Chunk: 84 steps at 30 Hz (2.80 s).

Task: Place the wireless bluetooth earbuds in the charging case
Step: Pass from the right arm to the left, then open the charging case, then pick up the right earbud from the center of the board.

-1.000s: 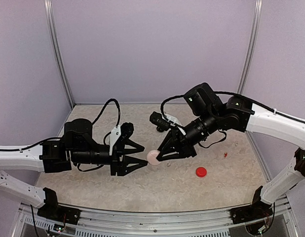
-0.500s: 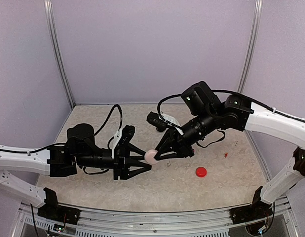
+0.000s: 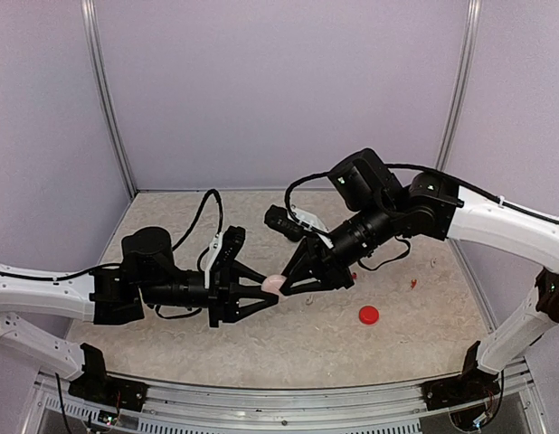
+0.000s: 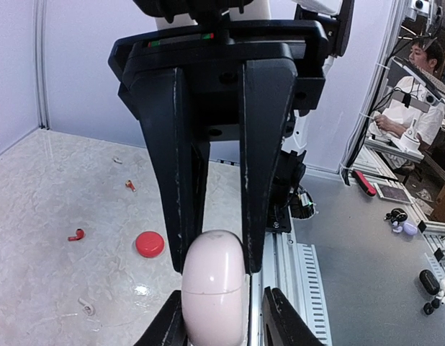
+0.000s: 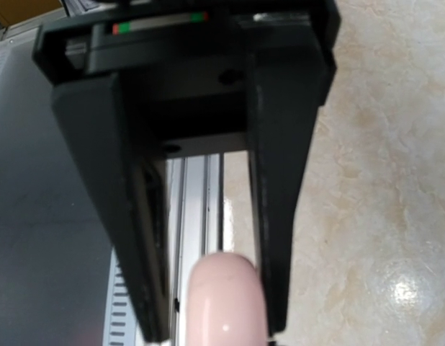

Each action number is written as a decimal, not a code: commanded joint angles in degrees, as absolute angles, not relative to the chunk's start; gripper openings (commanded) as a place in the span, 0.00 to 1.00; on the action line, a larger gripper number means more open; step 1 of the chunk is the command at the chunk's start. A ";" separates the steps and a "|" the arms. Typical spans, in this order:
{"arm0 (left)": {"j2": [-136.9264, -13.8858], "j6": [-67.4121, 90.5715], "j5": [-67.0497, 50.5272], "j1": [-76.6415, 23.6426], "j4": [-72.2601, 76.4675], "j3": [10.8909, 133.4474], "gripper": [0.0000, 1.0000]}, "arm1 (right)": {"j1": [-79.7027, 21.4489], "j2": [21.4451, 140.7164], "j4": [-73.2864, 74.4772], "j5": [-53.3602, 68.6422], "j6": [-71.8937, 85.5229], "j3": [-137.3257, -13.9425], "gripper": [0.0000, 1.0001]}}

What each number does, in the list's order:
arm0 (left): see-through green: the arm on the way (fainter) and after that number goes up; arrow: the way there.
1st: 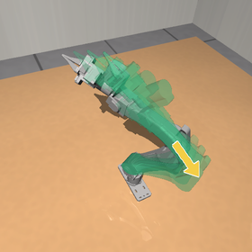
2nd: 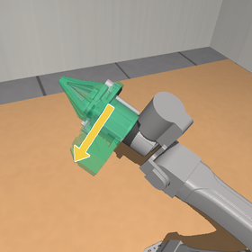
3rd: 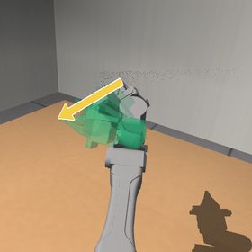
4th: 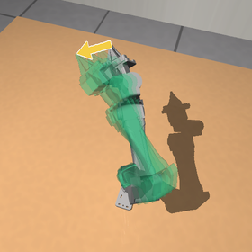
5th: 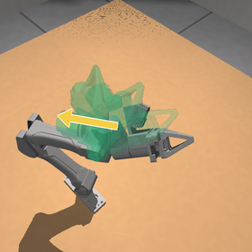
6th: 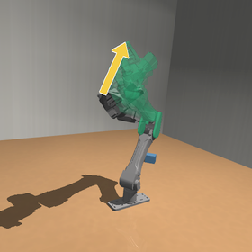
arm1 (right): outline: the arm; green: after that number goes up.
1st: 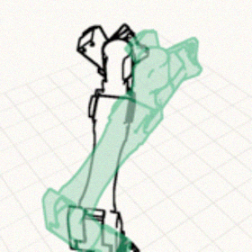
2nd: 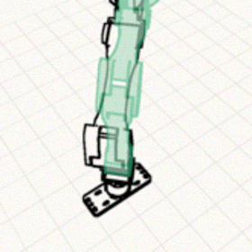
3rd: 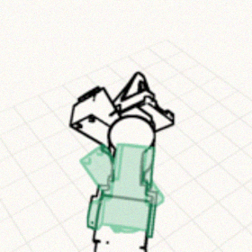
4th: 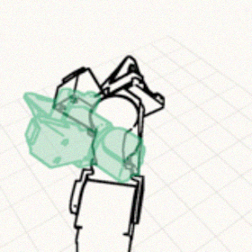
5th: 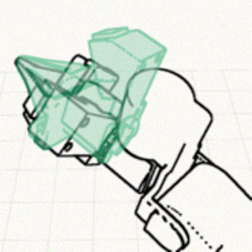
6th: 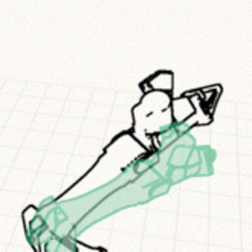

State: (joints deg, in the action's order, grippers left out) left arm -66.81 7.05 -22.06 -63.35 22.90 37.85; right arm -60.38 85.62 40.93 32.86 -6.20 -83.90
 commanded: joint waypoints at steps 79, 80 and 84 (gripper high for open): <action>-58.12 -7.58 -20.58 -69.80 27.33 32.06 0.10 | -59.41 80.73 34.99 24.53 -3.87 -82.10 0.80; -58.02 -7.44 -20.34 -69.81 27.44 31.84 0.10 | -58.68 79.99 34.31 25.09 -3.48 -81.43 0.80; -57.49 -6.04 -19.22 -69.28 29.48 30.22 0.10 | -53.31 76.11 30.38 27.99 -1.15 -75.82 0.80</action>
State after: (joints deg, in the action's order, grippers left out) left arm -59.00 -6.70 -20.08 -69.52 26.59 31.24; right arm -58.08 80.73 34.00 25.61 -3.51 -80.03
